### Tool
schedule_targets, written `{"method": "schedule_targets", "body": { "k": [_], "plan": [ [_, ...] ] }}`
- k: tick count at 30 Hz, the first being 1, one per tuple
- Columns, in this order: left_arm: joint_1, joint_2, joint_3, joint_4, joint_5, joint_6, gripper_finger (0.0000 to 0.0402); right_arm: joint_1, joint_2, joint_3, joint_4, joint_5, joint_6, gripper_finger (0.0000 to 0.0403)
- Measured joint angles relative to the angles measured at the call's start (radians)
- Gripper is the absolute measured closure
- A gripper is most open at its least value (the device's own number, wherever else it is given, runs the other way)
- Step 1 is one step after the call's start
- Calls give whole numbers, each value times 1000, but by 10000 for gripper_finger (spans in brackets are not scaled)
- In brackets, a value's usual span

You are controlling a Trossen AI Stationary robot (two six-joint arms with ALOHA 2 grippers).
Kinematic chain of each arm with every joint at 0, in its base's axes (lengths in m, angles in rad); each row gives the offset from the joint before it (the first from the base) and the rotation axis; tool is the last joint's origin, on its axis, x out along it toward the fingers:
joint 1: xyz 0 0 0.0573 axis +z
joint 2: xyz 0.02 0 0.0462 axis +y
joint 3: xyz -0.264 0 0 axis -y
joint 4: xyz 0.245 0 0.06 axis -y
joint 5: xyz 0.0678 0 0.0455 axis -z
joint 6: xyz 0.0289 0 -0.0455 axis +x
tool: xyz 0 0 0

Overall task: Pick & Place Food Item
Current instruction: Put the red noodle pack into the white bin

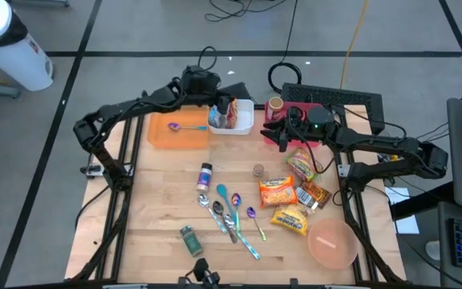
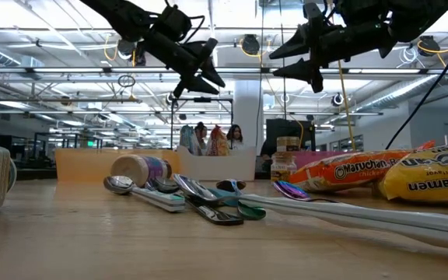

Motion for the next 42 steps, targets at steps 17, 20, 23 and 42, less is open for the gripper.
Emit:
{"method": "schedule_targets", "body": {
  "k": [17, 20, 23, 42],
  "plan": [
    [-41, 197, 263, -245, -57, 159, 257, 0, 0, 0, -3, 59, 26, 206],
    [-41, 240, 326, -352, -77, 203, 257, 0, 0, 0, -3, 73, 28, 206],
    [-41, 279, 367, -438, -90, 230, 257, 0, 0, 0, -3, 75, 28, 206],
    [-37, 294, 379, -593, -184, 287, 257, 0, 0, 0, -8, 72, 50, 206]
  ]
}}
